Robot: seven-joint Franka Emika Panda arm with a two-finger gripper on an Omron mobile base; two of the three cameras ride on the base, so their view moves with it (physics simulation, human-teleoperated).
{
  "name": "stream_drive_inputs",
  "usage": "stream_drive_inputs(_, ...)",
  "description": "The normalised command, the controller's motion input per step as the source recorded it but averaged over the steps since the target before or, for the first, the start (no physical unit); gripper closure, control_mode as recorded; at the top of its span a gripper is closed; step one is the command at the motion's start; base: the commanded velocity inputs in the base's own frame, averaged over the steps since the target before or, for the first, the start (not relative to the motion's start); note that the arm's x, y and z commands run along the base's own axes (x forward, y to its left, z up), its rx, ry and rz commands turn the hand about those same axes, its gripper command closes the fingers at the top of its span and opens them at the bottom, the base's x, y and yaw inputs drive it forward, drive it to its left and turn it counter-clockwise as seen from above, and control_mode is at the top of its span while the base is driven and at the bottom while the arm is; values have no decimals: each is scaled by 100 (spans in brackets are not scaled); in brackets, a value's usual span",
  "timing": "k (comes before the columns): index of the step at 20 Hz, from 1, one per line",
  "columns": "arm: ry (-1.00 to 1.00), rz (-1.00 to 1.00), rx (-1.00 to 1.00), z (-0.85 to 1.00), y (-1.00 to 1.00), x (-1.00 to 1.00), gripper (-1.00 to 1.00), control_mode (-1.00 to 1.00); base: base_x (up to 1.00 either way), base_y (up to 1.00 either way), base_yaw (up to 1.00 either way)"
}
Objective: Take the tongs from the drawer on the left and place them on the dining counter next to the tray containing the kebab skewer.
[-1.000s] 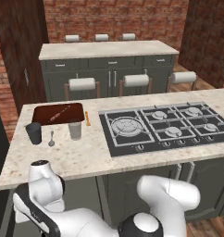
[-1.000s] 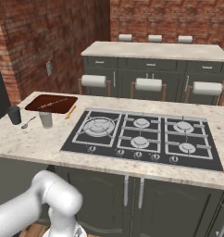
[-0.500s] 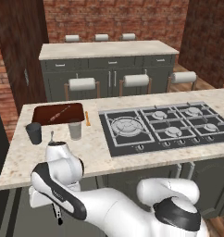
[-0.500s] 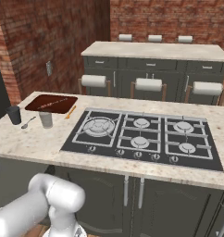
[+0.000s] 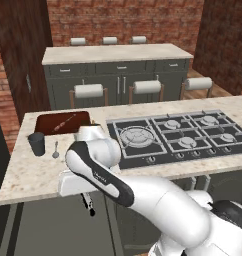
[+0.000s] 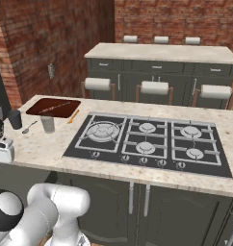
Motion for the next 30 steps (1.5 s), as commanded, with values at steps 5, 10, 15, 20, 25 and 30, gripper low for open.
stream_drive_inputs(5,-6,0,11,69,-95,47,100,-100,0,0,0)
stream_drive_inputs(10,-1,2,2,61,-95,38,100,-100,0,0,0)
stream_drive_inputs(15,-1,6,0,57,-83,38,100,-100,0,0,0)
stream_drive_inputs(20,-5,4,0,55,-93,41,100,-100,0,0,0)
stream_drive_inputs(25,-12,0,-1,13,-75,-11,100,-100,0,0,0)
stream_drive_inputs(30,-9,-1,-13,0,-47,-18,100,-100,0,0,0)
